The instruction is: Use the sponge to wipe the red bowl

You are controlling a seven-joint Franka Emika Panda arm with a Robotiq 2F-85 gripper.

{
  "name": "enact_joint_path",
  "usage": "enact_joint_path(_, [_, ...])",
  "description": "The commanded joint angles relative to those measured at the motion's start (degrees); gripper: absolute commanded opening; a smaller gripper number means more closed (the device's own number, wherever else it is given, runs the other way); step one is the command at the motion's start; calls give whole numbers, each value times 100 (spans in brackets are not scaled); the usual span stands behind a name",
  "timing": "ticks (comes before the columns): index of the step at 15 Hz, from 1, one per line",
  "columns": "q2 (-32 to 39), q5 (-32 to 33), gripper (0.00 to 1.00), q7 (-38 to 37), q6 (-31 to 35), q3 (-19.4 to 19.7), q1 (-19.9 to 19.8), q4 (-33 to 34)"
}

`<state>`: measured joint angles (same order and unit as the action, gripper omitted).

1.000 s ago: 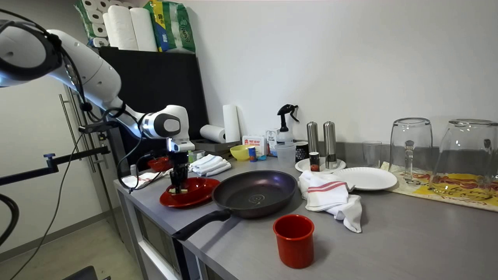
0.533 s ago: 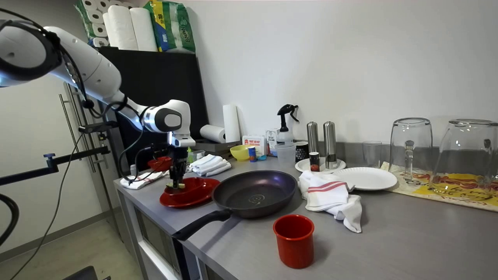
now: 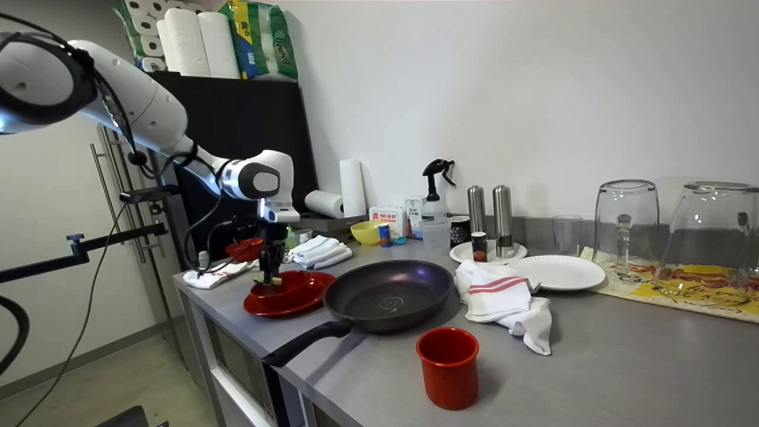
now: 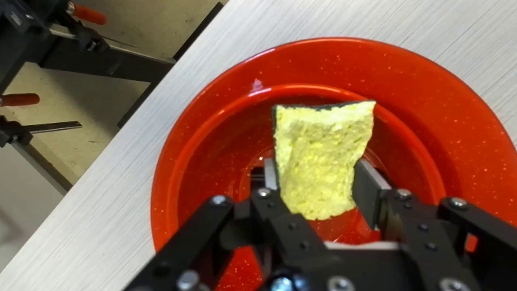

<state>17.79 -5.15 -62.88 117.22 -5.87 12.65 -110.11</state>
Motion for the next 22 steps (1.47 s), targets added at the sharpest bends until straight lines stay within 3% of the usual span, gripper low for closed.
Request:
enact_joint_path(1, [193,-131,23,80,-141,12,-50,191])
enact_joint_path(14, [514,284,23,-219,91,284,3,167])
enact_joint_path(22, [363,2062,23,-1128,982,591,385,-69])
